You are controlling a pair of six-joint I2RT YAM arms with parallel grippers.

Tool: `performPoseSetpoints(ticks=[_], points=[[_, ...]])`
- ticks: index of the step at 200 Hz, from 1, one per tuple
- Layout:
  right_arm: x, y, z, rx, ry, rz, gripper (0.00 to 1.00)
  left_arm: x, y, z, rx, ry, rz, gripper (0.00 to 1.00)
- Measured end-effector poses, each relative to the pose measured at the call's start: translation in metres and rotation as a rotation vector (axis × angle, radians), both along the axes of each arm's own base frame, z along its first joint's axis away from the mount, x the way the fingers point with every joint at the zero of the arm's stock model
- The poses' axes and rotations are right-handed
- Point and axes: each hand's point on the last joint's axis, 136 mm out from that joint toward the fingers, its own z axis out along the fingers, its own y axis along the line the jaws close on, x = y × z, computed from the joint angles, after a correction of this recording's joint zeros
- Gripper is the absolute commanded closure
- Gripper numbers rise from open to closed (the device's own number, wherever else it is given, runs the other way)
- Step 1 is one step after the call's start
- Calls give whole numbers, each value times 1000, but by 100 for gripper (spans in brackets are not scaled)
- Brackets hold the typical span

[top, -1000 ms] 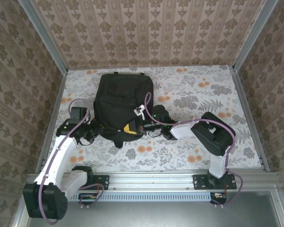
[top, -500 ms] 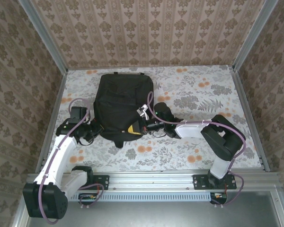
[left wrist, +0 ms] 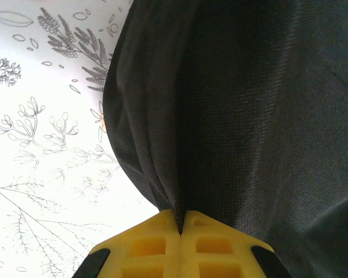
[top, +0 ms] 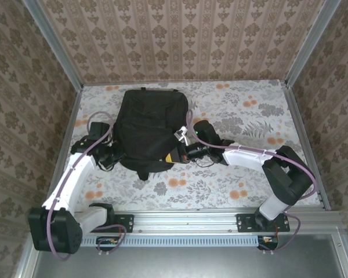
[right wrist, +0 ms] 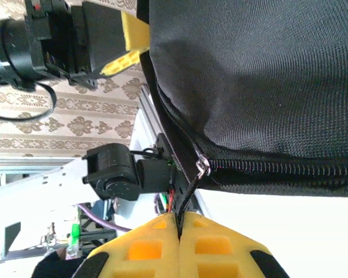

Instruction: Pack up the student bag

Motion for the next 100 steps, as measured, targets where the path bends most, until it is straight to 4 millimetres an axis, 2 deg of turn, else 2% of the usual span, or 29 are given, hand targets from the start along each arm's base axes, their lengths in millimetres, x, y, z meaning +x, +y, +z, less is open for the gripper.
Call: performPoseSetpoints(ticks=[47,100], points=[[-21,-3,-2,-72,-69,50,100,13,-23,1,125,3,-136,96],[-48,9,-2,-88,-89,116,100,9,-39,-1,200,-17,-236,95]])
